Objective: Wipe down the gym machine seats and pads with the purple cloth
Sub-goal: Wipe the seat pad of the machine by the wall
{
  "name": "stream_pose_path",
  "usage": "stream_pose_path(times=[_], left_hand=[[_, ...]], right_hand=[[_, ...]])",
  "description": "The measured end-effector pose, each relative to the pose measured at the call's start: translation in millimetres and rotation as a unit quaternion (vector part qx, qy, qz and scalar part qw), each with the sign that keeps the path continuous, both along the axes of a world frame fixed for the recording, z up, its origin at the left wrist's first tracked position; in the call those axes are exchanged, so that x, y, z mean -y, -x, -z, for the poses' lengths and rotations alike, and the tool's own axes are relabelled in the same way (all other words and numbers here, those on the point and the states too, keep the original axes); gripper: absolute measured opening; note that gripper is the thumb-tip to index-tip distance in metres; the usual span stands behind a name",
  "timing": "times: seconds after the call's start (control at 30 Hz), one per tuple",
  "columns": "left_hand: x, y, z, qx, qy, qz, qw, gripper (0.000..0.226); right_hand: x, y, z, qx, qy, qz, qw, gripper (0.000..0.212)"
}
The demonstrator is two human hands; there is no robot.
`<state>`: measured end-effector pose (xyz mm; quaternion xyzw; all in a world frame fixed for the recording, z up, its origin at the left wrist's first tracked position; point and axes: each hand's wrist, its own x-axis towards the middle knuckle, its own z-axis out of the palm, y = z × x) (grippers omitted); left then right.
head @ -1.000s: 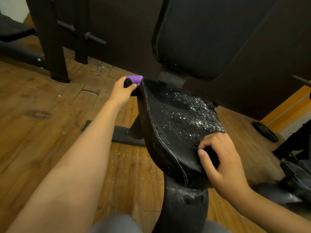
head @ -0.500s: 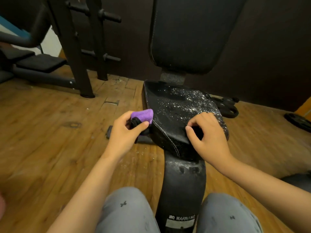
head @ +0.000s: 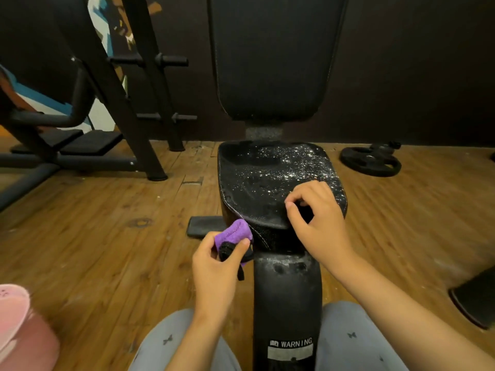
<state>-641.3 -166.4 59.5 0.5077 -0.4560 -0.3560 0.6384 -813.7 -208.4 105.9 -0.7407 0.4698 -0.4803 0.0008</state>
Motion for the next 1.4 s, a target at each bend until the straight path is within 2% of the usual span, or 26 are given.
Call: stream_pose_path(times=[0.13,0.23,0.33,0.43,0.53,0.63,0.7,0.8,0.9,0.97,1.03,1.1,1.23,1.33,1.4], left_hand=[[28,-11,-2,-0.034,-0.02,-0.062,0.997,0.008],[55,-17,-7,-0.051,-0.055,-0.075,0.994,0.013],[50,-17,-6,-0.071,-0.072,-0.067,0.993,0.014],[13,-14,-11,-0.094,-0.066,0.005,0.993,0.015],[-12,-8,-25,-0.056,-0.028,0.038,0.997,0.014],[-8,0,-45,0.076,0.043,-0.05,0.995,0.019],[-2,6,-56,0.133,0.081,-0.07,0.985,0.021],[7,19,-68,0.146,0.116,-0.057,0.981,0.023],[16,27,-73,0.106,0.143,-0.016,0.984,0.034],[23,28,-74,0.131,0.17,0.012,0.977,0.035],[32,25,-76,0.145,0.179,0.037,0.972,0.038],[44,17,-75,0.124,0.167,0.022,0.978,0.038],[68,-1,-51,0.069,0.102,-0.103,0.987,0.023],[75,8,-28,-0.017,0.033,-0.08,0.996,0.025],[77,17,-21,-0.075,0.025,-0.063,0.995,0.026]], right_hand=[[-1,-3,-2,0.017,-0.022,0.0,1.0,0.012],[0,-5,-2,0.003,-0.019,0.013,1.0,0.01],[-1,-2,1,-0.018,-0.012,-0.004,1.0,0.012],[-5,3,-2,-0.007,-0.02,-0.033,0.999,0.011],[-18,-2,-4,0.024,-0.009,-0.08,0.996,0.006],[-35,-22,-5,0.052,-0.019,-0.154,0.987,0.014],[-39,-33,-10,0.094,-0.059,-0.191,0.975,0.022],[-31,-40,-23,0.158,-0.116,-0.189,0.962,0.029],[-17,-38,-36,0.182,-0.151,-0.162,0.958,0.041],[-2,-37,-43,0.203,-0.168,-0.125,0.957,0.045],[16,-34,-49,0.222,-0.173,-0.095,0.955,0.044],[35,-31,-53,0.229,-0.189,-0.1,0.95,0.035],[77,-22,-74,0.144,-0.201,-0.081,0.965,0.027],[113,-25,-97,0.081,-0.201,-0.071,0.974,0.027],[142,-34,-107,-0.009,-0.191,-0.048,0.98,0.028]])
